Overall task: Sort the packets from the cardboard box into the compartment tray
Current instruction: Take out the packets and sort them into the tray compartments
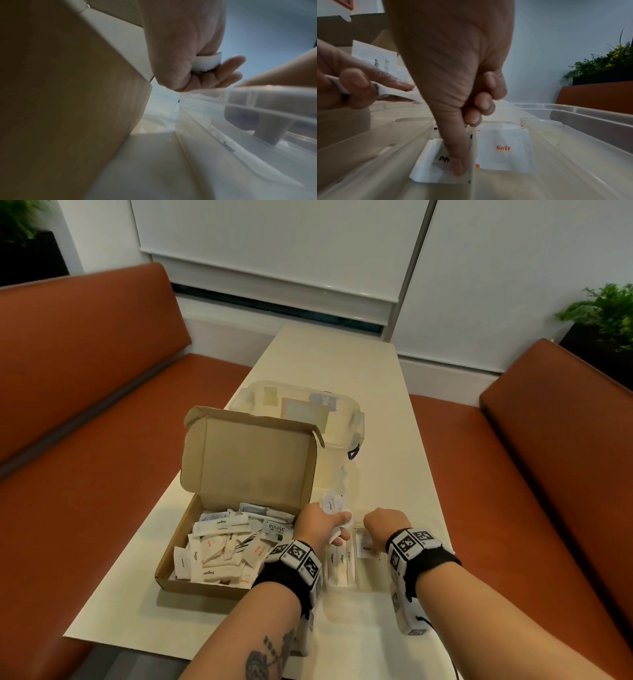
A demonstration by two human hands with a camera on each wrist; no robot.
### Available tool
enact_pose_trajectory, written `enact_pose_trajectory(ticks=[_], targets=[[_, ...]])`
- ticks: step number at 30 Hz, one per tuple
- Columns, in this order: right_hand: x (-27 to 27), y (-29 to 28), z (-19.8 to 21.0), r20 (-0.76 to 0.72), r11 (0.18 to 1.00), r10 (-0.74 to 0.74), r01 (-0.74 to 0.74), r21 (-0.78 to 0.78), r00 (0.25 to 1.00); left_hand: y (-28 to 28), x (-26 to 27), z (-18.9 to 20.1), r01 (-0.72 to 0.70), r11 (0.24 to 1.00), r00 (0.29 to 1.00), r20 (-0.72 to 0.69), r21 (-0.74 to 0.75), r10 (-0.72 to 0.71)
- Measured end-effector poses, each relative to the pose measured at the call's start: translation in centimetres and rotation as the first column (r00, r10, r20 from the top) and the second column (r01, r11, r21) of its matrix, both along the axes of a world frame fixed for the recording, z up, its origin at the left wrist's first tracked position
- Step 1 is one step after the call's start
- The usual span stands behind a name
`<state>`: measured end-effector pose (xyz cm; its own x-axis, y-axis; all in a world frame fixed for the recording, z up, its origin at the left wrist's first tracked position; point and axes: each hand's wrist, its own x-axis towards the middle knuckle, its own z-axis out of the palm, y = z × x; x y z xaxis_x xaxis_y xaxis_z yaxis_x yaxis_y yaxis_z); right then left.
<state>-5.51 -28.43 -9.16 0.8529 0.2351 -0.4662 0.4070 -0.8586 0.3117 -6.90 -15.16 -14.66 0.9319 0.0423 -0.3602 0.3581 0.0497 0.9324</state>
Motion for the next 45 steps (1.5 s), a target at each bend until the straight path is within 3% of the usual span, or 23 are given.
enact_pose_trajectory(ticks=[6,9,11,13,15,17,21,24,29,33,35,38,42,43,45], targets=[[0.0,-0.2,0.3,-0.006,0.995,-0.067,0.067,0.074,0.998,0.0,-0.1,0.3,0.0,1.0,1.0,-0.004,0.007,0.0],[-0.1,-0.4,0.7,0.015,0.935,-0.184,0.17,0.31,0.983,0.0,-0.4,0.9,-0.008,1.0,1.0,0.006,-0.028,0.008],[-0.3,-0.7,1.1,0.002,0.789,-0.306,0.252,0.56,0.952,0.0,-0.7,1.3,-0.01,0.998,1.0,0.02,-0.061,0.011],[-0.8,-1.0,1.4,-0.12,0.533,-0.399,0.337,0.776,0.909,-0.1,-1.1,1.6,0.006,0.998,0.999,0.035,-0.06,-0.004],[-1.5,-1.2,1.5,-0.245,0.286,-0.432,0.39,0.875,0.868,-0.3,-1.5,2.0,0.034,0.998,0.998,0.053,-0.049,-0.032],[-2.2,-1.5,1.6,-0.32,0.117,-0.428,0.403,0.908,0.845,-0.5,-1.9,2.6,0.054,0.996,0.996,0.077,-0.075,-0.049],[-3.1,-2.3,1.5,-0.401,-0.056,-0.396,0.414,0.908,0.826,-0.9,-2.3,3.8,0.04,0.987,0.995,0.094,-0.157,-0.025],[-3.3,-2.8,1.6,-0.422,-0.138,-0.42,0.403,0.905,0.803,-0.9,-2.5,4.2,0.034,0.99,0.995,0.097,-0.135,-0.021],[-3.2,-3.3,1.8,-0.384,-0.116,-0.432,0.372,0.921,0.816,-0.6,-3.0,3.6,0.09,0.996,0.992,0.086,0.002,-0.09],[-3.0,-2.9,1.8,-0.45,-0.198,-0.427,0.404,0.893,0.785,-1.1,-2.9,3.5,0.029,0.999,0.996,0.083,0.024,-0.031],[-3.0,-2.7,1.6,-0.498,-0.173,-0.388,0.469,0.866,0.776,-1.2,-2.7,3.7,-0.006,1.0,0.995,0.098,0.023,0.003],[-3.1,-2.6,1.7,-0.459,-0.103,-0.372,0.456,0.884,0.806,-1.2,-2.8,3.9,-0.003,0.998,0.994,0.109,0.057,-0.003],[-2.7,-2.9,2.0,-0.486,-0.144,-0.376,0.468,0.872,0.789,-0.8,-3.0,3.6,-0.053,0.996,0.991,0.126,0.075,0.043],[-2.6,-3.1,2.1,-0.45,-0.084,-0.402,0.457,0.885,0.797,-0.7,-3.1,3.4,-0.089,0.992,0.988,0.134,0.089,0.077],[-2.3,-3.4,2.2,-0.303,0.188,-0.451,0.422,0.887,0.839,-0.5,-3.1,3.0,-0.129,0.981,0.984,0.141,0.148,0.108]])
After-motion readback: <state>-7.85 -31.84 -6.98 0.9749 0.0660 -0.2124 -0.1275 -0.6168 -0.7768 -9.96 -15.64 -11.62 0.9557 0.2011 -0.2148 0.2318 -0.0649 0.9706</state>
